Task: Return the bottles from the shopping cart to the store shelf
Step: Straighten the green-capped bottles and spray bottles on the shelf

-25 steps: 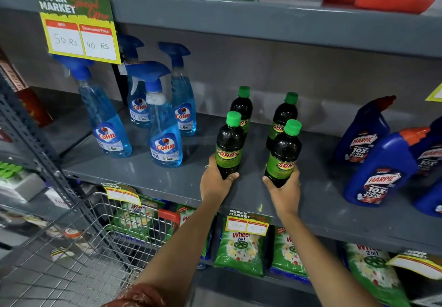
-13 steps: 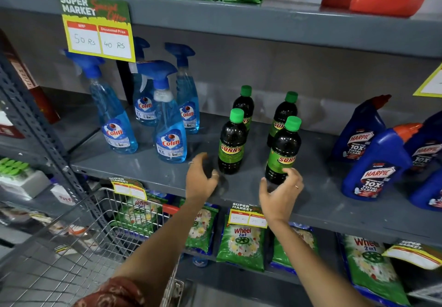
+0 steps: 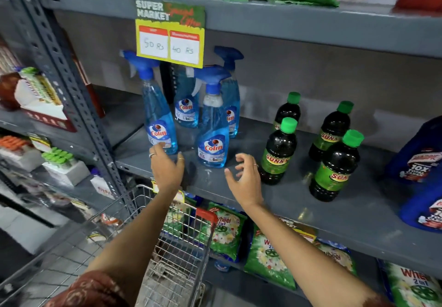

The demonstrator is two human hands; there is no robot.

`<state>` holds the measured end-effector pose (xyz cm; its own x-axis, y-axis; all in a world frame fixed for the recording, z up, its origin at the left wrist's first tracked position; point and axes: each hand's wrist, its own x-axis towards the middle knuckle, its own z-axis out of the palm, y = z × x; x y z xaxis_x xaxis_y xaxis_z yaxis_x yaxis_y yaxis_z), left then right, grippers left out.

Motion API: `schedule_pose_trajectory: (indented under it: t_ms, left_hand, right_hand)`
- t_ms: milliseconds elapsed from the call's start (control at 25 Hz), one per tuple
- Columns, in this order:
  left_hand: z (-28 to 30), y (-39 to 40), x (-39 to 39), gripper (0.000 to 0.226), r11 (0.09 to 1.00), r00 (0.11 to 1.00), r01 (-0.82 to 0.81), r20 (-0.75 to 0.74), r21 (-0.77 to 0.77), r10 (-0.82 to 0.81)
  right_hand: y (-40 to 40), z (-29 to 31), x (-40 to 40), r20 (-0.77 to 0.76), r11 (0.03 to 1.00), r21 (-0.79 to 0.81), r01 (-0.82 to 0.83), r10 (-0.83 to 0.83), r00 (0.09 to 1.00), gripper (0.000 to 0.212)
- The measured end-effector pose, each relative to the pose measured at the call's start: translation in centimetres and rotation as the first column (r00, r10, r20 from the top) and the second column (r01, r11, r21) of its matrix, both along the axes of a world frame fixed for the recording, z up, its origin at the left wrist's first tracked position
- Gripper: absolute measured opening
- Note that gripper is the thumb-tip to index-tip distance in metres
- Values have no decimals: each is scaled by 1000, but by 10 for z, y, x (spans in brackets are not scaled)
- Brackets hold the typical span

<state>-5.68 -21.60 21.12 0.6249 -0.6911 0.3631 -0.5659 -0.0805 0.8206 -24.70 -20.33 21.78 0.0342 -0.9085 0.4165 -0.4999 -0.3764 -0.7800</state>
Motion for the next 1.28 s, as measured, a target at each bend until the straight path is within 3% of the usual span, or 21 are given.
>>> schedule_pose_trajectory:
  t_ms: [240, 400, 560, 840, 1120, 1280]
  left_hand:
    - [-11, -26, 40, 74, 995, 984, 69, -158, -76, -80]
    - [-15, -43, 52, 92, 998, 981, 59, -182, -8, -60]
    - [-14, -48, 56, 92, 998, 983, 58, -179, 37, -50]
    - [-14, -48, 57, 86, 997, 979, 74, -189, 2, -73]
    - [-15, -46, 55, 104, 995, 977, 100, -190, 16, -95]
    - [-15, -30, 38, 97, 996, 984, 43, -169, -74, -55]
  right_hand:
    - [-41, -1, 43, 119, 976, 220, 7, -34, 992, 64]
    - [-54, -10, 56, 220, 941, 337, -19, -59, 974, 58]
    - [-56, -16, 57, 308, 943, 329, -48, -59, 949, 50]
    - [-49, -23, 56, 272, 955, 290, -60, -22, 962, 57]
    - [-47, -21, 53, 255, 954, 296, -51, -28, 966, 57]
    - [-38, -19, 42, 290, 967, 248, -61, -15, 957, 73]
